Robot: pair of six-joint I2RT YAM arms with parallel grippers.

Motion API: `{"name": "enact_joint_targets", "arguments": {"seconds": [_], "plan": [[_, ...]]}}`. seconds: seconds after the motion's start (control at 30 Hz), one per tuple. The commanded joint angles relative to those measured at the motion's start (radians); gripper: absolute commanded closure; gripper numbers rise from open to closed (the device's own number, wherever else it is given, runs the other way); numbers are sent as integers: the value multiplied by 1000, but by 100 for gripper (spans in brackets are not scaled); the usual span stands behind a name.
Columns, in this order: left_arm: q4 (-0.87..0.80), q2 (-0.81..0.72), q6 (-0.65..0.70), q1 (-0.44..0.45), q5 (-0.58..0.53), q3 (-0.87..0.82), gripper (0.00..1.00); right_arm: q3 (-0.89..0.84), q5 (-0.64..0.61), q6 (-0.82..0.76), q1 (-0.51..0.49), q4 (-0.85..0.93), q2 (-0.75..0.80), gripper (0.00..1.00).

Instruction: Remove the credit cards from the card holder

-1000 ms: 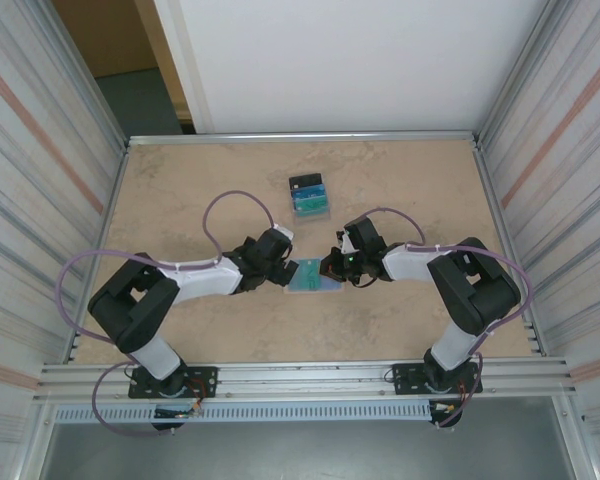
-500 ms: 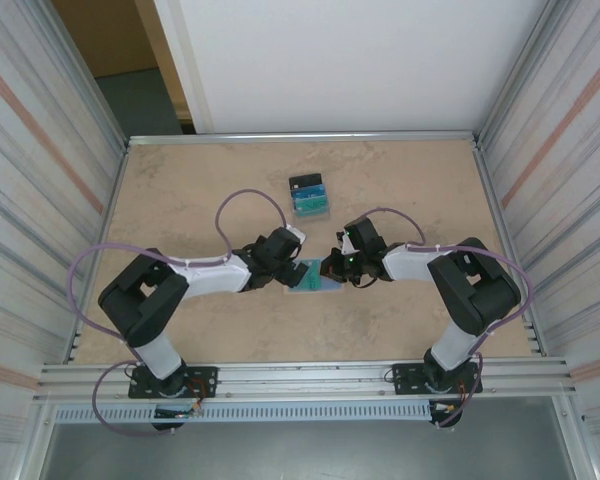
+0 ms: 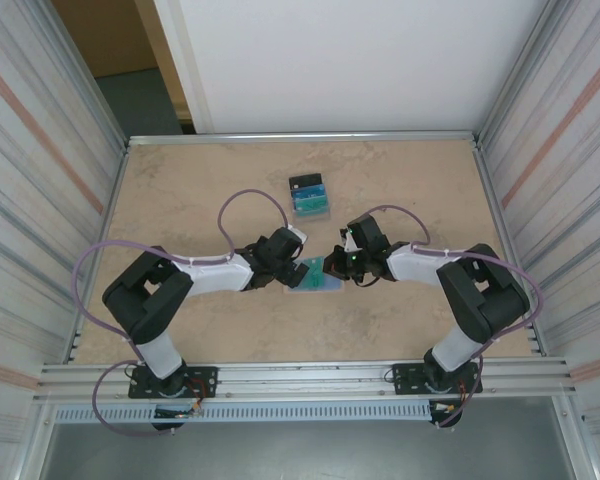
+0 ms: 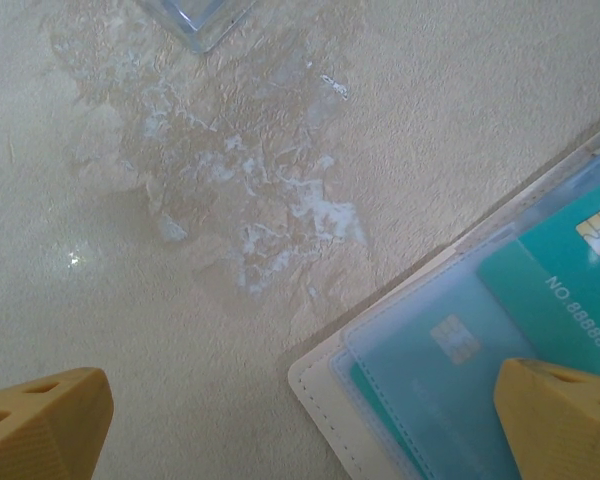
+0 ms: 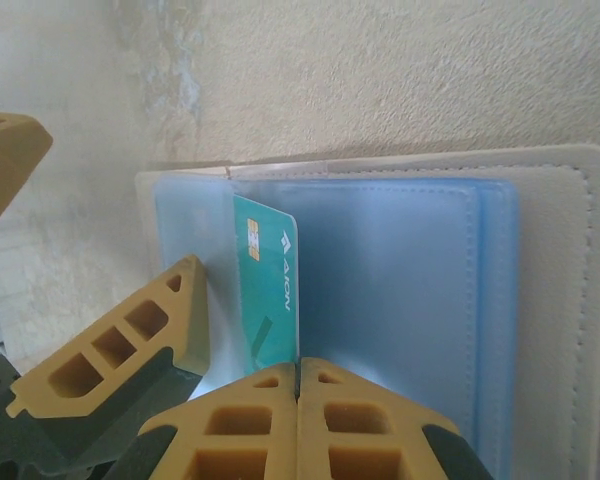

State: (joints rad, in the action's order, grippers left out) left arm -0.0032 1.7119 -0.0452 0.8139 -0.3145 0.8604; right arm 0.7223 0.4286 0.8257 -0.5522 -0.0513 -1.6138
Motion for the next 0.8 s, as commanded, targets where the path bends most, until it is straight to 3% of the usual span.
{"name": "enact_joint_targets", "arguments": {"seconds": [0.0,0.1,0.23,0.4,0.77], "plan": [[-32,23,20,4,-11,13,1,-12,-19,-21,6,18,34,100],[-32,27,17,5,-7,12,1,-20,5,-4,6,-16,31,100],[-37,31,4,5,-7,10,1,-39,69,26,7,-110,22,91],[-37,33,-11,5,0,3,1,-66,136,65,5,-242,-4,87],[-40,21,-30,5,5,-10,1,-39,91,44,-23,-232,-65,86]]}}
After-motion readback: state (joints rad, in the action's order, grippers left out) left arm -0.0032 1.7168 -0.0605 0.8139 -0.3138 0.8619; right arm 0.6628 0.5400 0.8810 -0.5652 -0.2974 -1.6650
